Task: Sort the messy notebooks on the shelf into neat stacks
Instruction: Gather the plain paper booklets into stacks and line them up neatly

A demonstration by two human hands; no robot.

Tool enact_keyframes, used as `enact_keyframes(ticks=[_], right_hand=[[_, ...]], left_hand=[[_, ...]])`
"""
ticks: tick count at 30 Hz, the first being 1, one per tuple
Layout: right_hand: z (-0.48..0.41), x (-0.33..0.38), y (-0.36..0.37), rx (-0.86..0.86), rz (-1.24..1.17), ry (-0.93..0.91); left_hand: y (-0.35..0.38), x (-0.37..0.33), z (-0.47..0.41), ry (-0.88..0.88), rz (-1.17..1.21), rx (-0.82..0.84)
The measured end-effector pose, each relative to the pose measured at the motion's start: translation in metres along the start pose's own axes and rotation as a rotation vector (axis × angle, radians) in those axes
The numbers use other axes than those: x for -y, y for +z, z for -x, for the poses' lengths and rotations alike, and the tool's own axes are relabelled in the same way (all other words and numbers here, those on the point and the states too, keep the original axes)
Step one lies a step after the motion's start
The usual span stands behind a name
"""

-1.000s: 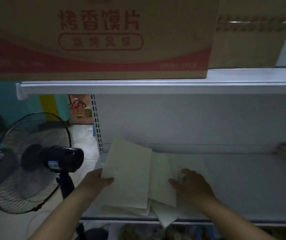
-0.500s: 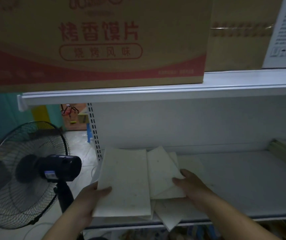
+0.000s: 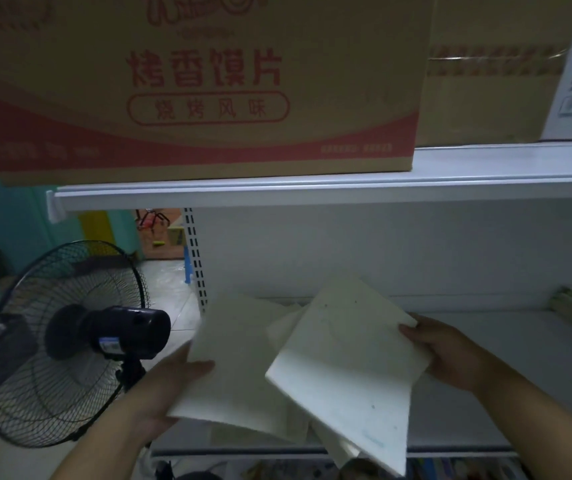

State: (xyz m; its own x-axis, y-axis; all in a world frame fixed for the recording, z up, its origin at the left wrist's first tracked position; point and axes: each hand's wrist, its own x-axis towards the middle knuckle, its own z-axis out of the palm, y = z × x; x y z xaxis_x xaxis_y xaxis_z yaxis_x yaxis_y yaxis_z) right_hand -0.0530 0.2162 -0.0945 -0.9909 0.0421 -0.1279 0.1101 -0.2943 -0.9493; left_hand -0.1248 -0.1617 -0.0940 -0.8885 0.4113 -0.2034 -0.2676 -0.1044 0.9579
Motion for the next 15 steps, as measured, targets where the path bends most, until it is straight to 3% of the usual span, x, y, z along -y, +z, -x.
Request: enact_keyframes(ticks=[6, 9, 15], right_hand=[[-0.020, 0.010, 0.044, -0.117, 0.466, -0.083], [-0.022, 0.010, 0.049, -0.157, 0.519, -0.112], [-0.006, 0.017, 0.033, -0.165, 0.443, -0.151]], left_hand=[[0.049, 0.006, 0.001, -0.096, -0.127, 0.099], [0.054, 0.010, 0.005, -0.099, -0.159, 0.145], [0.050, 0.011, -0.007, -0.005, 0.006, 0.177]])
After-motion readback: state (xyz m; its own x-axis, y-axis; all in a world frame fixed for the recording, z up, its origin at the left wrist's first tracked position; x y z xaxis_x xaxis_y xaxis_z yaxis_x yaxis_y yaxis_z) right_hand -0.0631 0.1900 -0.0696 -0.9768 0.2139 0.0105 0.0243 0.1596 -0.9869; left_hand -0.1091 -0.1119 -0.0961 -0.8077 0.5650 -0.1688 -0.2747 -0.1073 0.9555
